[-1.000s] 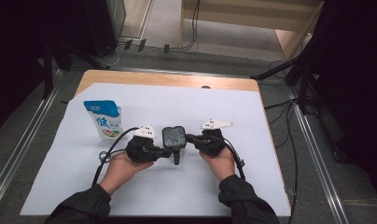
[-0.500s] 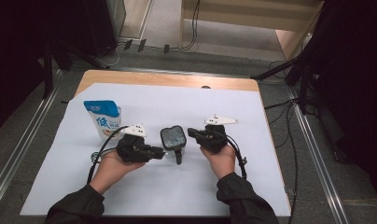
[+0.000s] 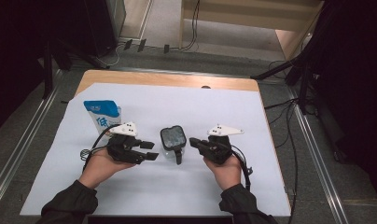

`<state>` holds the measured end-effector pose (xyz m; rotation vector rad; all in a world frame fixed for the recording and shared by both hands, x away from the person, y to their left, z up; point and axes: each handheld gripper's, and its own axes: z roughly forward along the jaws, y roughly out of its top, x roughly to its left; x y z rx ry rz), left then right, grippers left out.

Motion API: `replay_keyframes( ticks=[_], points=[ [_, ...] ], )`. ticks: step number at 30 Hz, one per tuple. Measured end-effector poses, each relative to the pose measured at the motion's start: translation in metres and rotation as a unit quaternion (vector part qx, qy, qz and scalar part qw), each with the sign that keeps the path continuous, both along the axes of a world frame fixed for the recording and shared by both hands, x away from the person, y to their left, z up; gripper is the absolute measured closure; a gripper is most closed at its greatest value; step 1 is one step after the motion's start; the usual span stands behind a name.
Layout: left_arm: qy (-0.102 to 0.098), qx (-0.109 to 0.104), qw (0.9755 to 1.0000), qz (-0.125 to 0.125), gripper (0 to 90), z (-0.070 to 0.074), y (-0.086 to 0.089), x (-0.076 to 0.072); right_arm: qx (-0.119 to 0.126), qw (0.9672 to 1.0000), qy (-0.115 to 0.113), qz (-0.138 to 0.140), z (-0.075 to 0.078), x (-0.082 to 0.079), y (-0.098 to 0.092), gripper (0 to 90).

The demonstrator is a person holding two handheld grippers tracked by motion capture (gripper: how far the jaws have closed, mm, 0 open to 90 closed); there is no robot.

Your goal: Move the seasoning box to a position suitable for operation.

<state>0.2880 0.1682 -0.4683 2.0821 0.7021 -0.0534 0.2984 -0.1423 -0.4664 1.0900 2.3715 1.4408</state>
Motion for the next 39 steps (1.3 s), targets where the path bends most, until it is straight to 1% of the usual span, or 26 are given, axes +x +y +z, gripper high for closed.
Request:
replay_keyframes(
  ticks=[1,2,3,5,6,8,9,10,12,13,14,15,16,18,19,20,21,22,23,25,27,29,31,35,36,39],
  points=[
    [0.015,0.005,0.9999,0.001,41.6,-0.001,-0.001,0.0,-0.001,1.0,0.0,0.001,0.0,-0.003,0.0,90.0],
    [0.015,0.007,0.9999,-0.002,38.6,-0.001,-0.001,-0.001,-0.003,1.0,0.006,0.0,-0.001,-0.006,0.0,90.0],
    [0.013,0.005,0.9999,-0.009,37.7,-0.003,-0.002,-0.003,-0.001,0.9999,0.011,0.0,-0.002,-0.009,0.001,90.0],
    [0.006,0.016,0.9997,-0.017,35.5,-0.003,-0.004,-0.004,0.0,0.9998,0.019,0.002,-0.004,-0.017,0.002,90.0],
    [0.006,0.016,0.9997,-0.017,35.1,-0.003,-0.004,-0.004,0.0,0.9998,0.019,0.002,-0.004,-0.017,0.002,90.0],
    [0.007,0.016,0.9998,-0.013,34.7,-0.004,-0.002,-0.003,-0.006,0.9999,0.013,0.006,-0.004,-0.022,0.004,90.0],
    [0.008,0.018,0.9998,-0.003,34.4,-0.004,0.0,-0.003,-0.012,0.9999,0.008,0.005,-0.004,-0.025,0.005,90.0],
    [0.01,0.024,0.9997,-0.002,34.4,-0.005,0.003,-0.001,-0.025,0.9997,0.0,0.005,-0.005,-0.029,0.006,90.0],
    [0.008,0.023,0.9997,0.0,34.4,-0.005,0.005,0.0,-0.028,0.9996,-0.003,0.004,-0.005,-0.032,0.006,90.0],
    [0.01,0.017,0.9998,0.0,34.3,-0.005,0.006,0.001,-0.02,0.9998,-0.001,0.003,-0.005,-0.034,0.006,90.0],
    [0.014,0.003,0.9999,0.007,34.4,-0.005,0.01,0.004,-0.014,0.9999,0.003,0.003,-0.006,-0.037,0.006,90.0],
    [0.014,0.003,0.9999,0.007,34.4,-0.005,0.01,0.004,-0.015,0.9999,0.002,0.006,-0.007,-0.038,0.007,90.0],
    [0.016,-0.009,0.9997,0.014,34.3,-0.005,0.013,0.006,-0.016,0.9998,0.006,0.006,-0.008,-0.039,0.009,90.0],
    [0.012,-0.01,0.9997,0.018,34.4,-0.004,0.016,0.007,-0.016,0.9998,0.008,0.008,-0.009,-0.04,0.011,90.0],
    [0.012,-0.015,0.9996,0.02,34.4,-0.003,0.019,0.008,-0.015,0.9998,0.012,0.011,-0.01,-0.042,0.014,90.0],
    [0.005,-0.018,0.9994,0.027,35.3,-0.003,0.023,0.008,-0.027,0.9994,0.015,0.014,-0.013,-0.046,0.019,90.0],
    [0.0,-0.018,0.9994,0.029,35.3,-0.002,0.025,0.009,-0.027,0.9994,0.014,0.015,-0.013,-0.047,0.021,90.0],
    [0.0,-0.018,0.9994,0.029,35.4,-0.002,0.025,0.009,-0.027,0.9994,0.014,0.015,-0.013,-0.047,0.021,90.0],
    [-0.002,-0.026,0.9991,0.035,35.4,-0.001,0.028,0.01,-0.027,0.9993,0.011,0.021,-0.015,-0.05,0.027,90.0],
    [-0.001,-0.021,0.9991,0.037,35.4,0.0,0.028,0.011,-0.026,0.9994,0.01,0.02,-0.016,-0.05,0.028,90.0],
    [-0.01,-0.017,0.9992,0.034,35.5,0.002,0.029,0.011,-0.02,0.9994,0.011,0.024,-0.017,-0.05,0.033,90.0],
    [-0.012,-0.021,0.9992,0.033,35.7,0.003,0.029,0.012,-0.027,0.9992,0.008,0.027,-0.018,-0.051,0.037,90.0],
    [-0.011,-0.02,0.9992,0.034,35.7,0.003,0.029,0.012,-0.024,0.9992,0.012,0.028,-0.02,-0.051,0.039,90.0],
    [-0.009,-0.009,0.9994,0.032,35.7,0.001,0.028,0.012,-0.021,0.9993,0.012,0.028,-0.022,-0.048,0.045,90.0],
    [-0.014,-0.007,0.9993,0.033,35.8,0.001,0.028,0.012,-0.022,0.9993,0.011,0.028,-0.023,-0.047,0.046,90.0],
    [-0.015,-0.009,0.9993,0.034,36.0,0.002,0.029,0.011,-0.02,0.9993,0.011,0.03,-0.025,-0.043,0.053,90.0]
  ],
)
